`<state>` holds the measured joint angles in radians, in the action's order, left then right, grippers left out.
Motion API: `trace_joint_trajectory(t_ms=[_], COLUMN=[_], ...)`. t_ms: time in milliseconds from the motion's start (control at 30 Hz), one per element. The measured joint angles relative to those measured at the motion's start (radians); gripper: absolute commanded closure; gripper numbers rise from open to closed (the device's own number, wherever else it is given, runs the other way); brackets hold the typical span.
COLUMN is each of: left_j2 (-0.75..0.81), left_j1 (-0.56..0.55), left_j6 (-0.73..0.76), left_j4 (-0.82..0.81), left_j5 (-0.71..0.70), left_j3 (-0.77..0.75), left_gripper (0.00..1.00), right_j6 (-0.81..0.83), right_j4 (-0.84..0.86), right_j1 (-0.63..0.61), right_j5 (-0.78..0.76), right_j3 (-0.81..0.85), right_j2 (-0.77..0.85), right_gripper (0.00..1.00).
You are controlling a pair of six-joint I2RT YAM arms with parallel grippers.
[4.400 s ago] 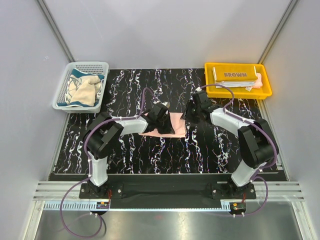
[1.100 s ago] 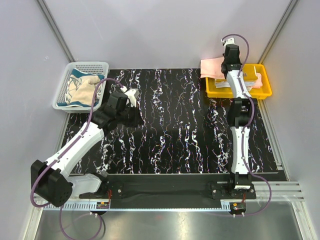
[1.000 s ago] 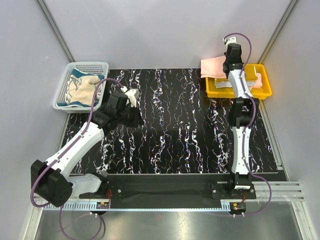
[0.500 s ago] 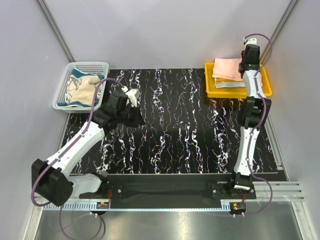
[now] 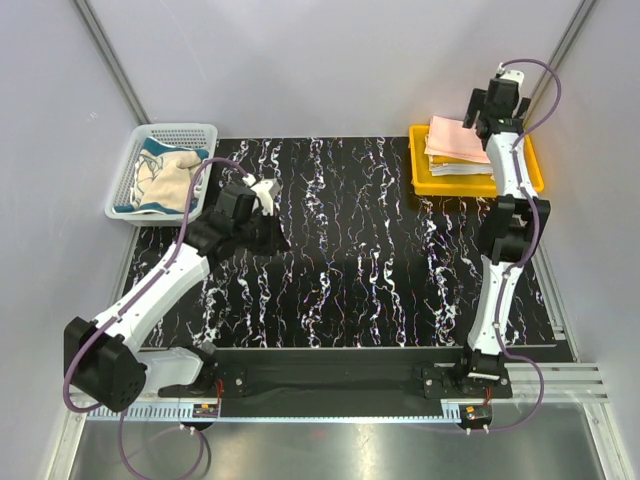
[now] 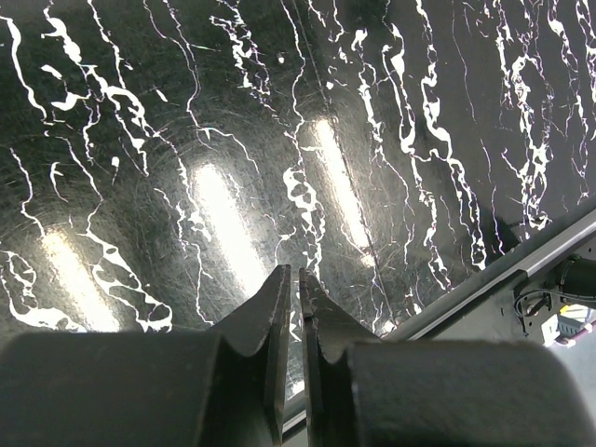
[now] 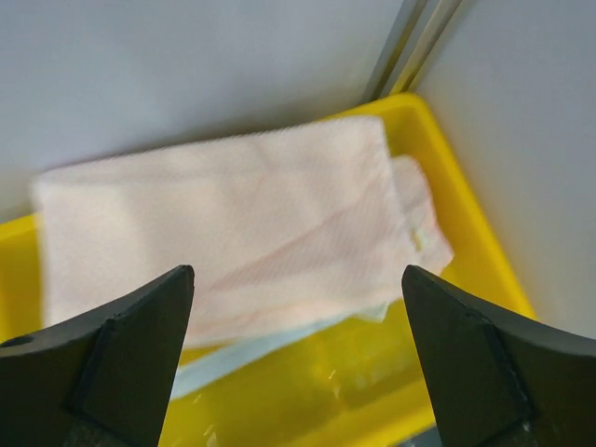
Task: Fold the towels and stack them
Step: Neatly place the folded towel into the bin
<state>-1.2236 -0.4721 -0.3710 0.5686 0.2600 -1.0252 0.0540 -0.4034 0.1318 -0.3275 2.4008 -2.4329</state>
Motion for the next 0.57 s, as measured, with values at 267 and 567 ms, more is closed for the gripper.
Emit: trace_joint_trajectory(t_ms=[267,567], left_j2=[0.064,0.142], left_j1=[0.001,0.008], left_j6=[0.008,0.02], left_j4=[0.037,0.044], left_j5=[-0.066,-0.196], left_j3=[-0.008,-0.006], left_gripper=[0.86,0.84], right_j6=[-0.216,-0.441], right_j4=[0.026,0.125], right_j1=[-0.272,-0.402], right_j5=[0.008,0.146], right_j3=[-0.609,-1.392], right_j2=[0.524,1.025], right_gripper=[0.0,0.0])
